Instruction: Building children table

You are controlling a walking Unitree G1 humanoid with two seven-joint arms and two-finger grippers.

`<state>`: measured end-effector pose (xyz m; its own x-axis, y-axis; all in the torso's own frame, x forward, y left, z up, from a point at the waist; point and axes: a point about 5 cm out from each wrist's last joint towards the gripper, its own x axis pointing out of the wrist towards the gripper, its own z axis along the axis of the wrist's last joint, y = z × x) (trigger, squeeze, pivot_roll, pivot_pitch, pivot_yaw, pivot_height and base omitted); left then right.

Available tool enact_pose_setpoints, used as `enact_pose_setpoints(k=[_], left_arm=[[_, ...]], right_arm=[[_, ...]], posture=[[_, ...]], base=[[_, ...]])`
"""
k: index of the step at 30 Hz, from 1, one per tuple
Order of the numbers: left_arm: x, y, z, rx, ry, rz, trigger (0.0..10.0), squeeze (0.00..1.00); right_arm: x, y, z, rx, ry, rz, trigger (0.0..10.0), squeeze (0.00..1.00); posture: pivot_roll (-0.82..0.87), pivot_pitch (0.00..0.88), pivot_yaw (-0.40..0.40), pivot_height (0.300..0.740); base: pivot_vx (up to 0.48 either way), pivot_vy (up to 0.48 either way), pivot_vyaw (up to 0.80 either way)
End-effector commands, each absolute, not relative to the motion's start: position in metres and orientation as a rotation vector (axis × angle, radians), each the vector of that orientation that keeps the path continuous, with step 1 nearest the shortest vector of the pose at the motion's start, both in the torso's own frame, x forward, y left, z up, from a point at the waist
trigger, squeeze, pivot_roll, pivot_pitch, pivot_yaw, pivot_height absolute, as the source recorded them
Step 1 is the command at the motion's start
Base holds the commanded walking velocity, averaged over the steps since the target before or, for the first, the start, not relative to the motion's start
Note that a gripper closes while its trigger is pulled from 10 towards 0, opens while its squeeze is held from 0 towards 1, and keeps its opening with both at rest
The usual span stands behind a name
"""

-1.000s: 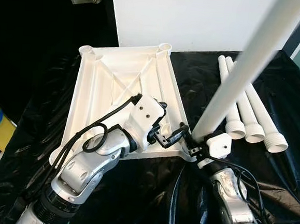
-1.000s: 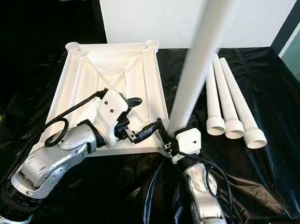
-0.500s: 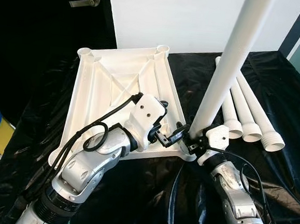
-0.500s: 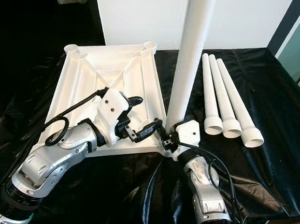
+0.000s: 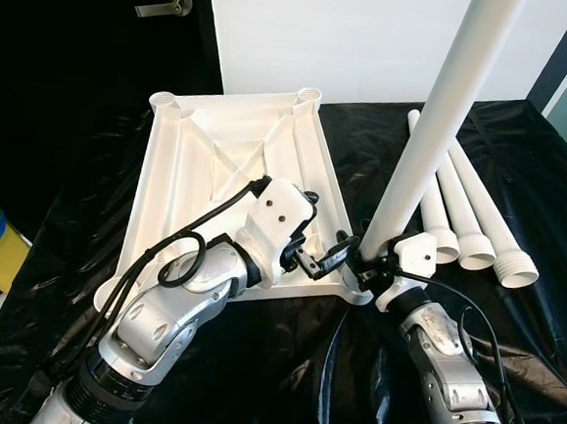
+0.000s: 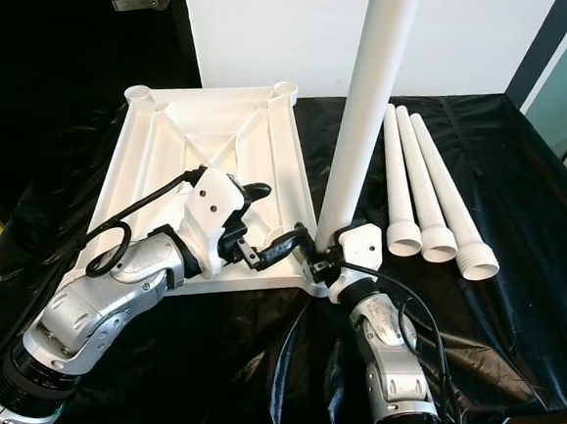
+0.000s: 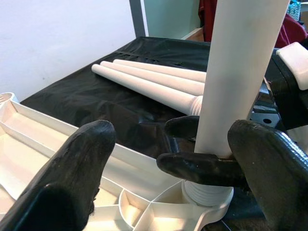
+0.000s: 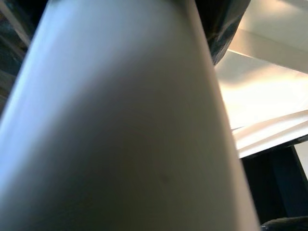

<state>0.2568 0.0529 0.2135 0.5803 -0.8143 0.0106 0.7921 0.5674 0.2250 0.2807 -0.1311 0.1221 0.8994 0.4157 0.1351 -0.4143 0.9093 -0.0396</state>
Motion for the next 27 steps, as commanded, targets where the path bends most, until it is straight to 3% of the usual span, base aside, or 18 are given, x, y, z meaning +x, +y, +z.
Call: enact_pose_setpoints(k=[1,7,10,18,27], left_arm=[[0.253,0.05,0.213,0.222,-0.111,-1.025,10.0,0.0],[0.253,0.051,0.213,0.221,-0.113,-1.022,10.0,0.0],[0.253,0.051,0.214,0.222,-0.115,-1.019,10.0,0.0],[0.253,0.052,0.215,0.221,-0.116,-1.013,10.0,0.0],[0.255,0.053,0.215,0.223,-0.12,-1.004,10.0,0.0]], right_arm=[[0.269,-0.134,0.069,0.106,0.177,0.381,10.0,0.0],[0.273,-0.131,0.074,0.092,0.163,0.305,10.0,0.0],[0.28,-0.138,0.084,0.11,0.093,0.084,10.0,0.0],[0.283,-0.143,0.095,0.102,0.043,-0.139,10.0,0.0],[0.283,-0.134,0.103,0.096,0.017,-0.18,10.0,0.0]], posture=[[-0.06,0.077,0.058,0.74],[-0.05,0.076,0.053,0.74],[-0.05,0.079,0.05,0.74],[-0.04,0.085,0.053,0.74],[-0.05,0.086,0.051,0.74]], base=[[0.0,0.0,0.0],[0.0,0.0,0.0],[0.0,0.0,0.0],[0.0,0.0,0.0],[0.0,0.0,0.0]])
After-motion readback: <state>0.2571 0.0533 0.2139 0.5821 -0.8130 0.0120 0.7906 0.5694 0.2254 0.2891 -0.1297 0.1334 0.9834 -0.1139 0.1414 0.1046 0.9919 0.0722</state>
